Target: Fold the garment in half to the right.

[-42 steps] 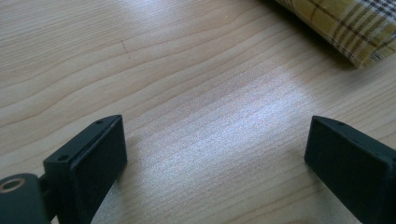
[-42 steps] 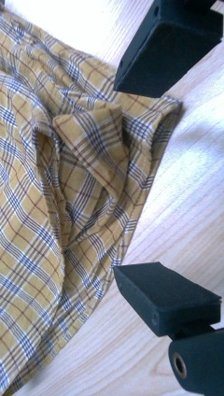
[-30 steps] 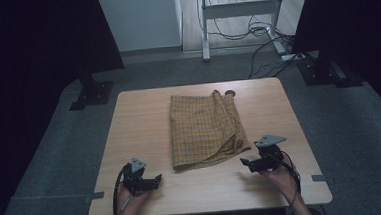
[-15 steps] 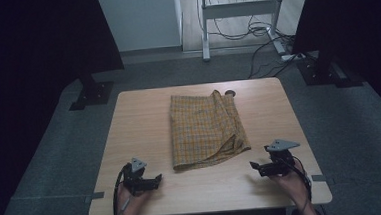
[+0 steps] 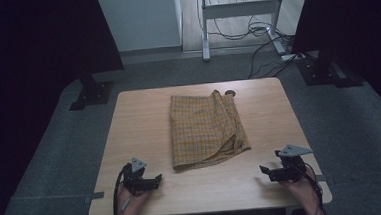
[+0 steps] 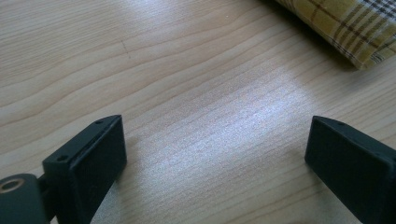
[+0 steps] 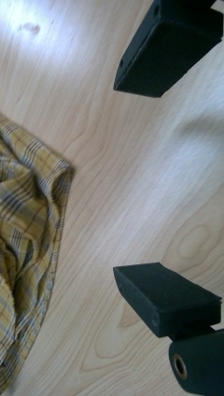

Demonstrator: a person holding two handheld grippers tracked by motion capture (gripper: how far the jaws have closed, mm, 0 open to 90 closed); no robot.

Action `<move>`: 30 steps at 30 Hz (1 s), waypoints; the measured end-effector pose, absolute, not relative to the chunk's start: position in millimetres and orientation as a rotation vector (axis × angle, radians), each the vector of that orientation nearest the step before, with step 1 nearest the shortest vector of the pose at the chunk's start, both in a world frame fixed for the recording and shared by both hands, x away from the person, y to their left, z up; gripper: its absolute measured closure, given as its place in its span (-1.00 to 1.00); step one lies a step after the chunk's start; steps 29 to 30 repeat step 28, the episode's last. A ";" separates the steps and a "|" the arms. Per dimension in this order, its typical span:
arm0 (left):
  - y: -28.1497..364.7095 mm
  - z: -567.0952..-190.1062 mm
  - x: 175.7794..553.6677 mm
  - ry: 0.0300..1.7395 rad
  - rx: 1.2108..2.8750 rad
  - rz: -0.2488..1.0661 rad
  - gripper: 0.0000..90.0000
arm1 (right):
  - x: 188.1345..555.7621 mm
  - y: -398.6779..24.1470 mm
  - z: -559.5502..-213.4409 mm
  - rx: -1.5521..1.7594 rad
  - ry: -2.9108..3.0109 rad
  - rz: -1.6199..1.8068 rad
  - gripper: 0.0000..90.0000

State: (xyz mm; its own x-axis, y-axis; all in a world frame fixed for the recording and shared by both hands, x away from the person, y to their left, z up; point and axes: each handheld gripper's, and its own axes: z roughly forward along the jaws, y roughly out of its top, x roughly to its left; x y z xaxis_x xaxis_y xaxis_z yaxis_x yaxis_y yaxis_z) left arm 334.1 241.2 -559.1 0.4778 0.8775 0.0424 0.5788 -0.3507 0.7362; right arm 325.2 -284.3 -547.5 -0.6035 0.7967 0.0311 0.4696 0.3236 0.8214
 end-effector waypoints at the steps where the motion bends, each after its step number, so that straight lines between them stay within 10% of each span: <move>1: 241.1 -559.1 334.0 1.200 2.063 0.580 -0.88 | 323.7 -286.6 -548.1 1.129 2.214 1.180 -0.78; 30: 240.4 -559.1 333.5 1.199 2.065 0.581 -0.88 | 300.6 -314.8 -573.1 1.264 2.206 1.013 -0.81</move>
